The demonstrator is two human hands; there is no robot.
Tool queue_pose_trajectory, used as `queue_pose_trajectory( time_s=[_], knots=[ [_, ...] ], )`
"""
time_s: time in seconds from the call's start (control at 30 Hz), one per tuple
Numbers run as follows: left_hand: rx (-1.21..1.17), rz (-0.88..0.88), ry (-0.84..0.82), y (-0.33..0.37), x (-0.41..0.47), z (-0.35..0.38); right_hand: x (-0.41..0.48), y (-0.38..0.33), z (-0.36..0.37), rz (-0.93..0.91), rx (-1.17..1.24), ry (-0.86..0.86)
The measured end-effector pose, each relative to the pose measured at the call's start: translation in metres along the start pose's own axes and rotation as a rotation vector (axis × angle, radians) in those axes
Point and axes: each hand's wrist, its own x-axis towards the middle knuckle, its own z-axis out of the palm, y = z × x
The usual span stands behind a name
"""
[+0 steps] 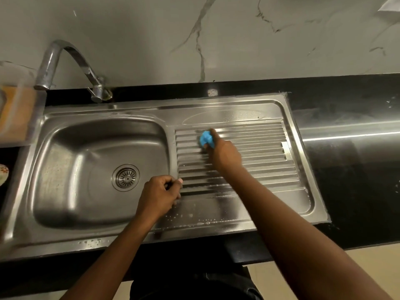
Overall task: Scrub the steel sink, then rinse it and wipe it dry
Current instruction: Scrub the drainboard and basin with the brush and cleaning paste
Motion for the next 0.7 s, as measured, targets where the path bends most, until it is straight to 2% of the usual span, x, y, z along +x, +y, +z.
queue_pose_trajectory(
  time_s=[0.2, 0.37, 0.57, 0.7],
  knots=[
    [0.011, 0.027, -0.039, 0.009, 0.003, 0.018, 0.005, 0.113, -0.063, 0.226, 0.057, 0.136],
    [0.035, 0.062, -0.053, 0.017, 0.003, 0.03, 0.004, 0.156, -0.097, 0.359, 0.156, 0.182],
    [0.048, 0.071, -0.073, 0.025, 0.003, 0.044, -0.01, 0.129, -0.082, 0.317, 0.278, 0.179],
    [0.045, 0.075, -0.087, 0.03, 0.005, 0.052, -0.018, 0.121, -0.062, 0.183, 0.189, 0.134]
  ],
)
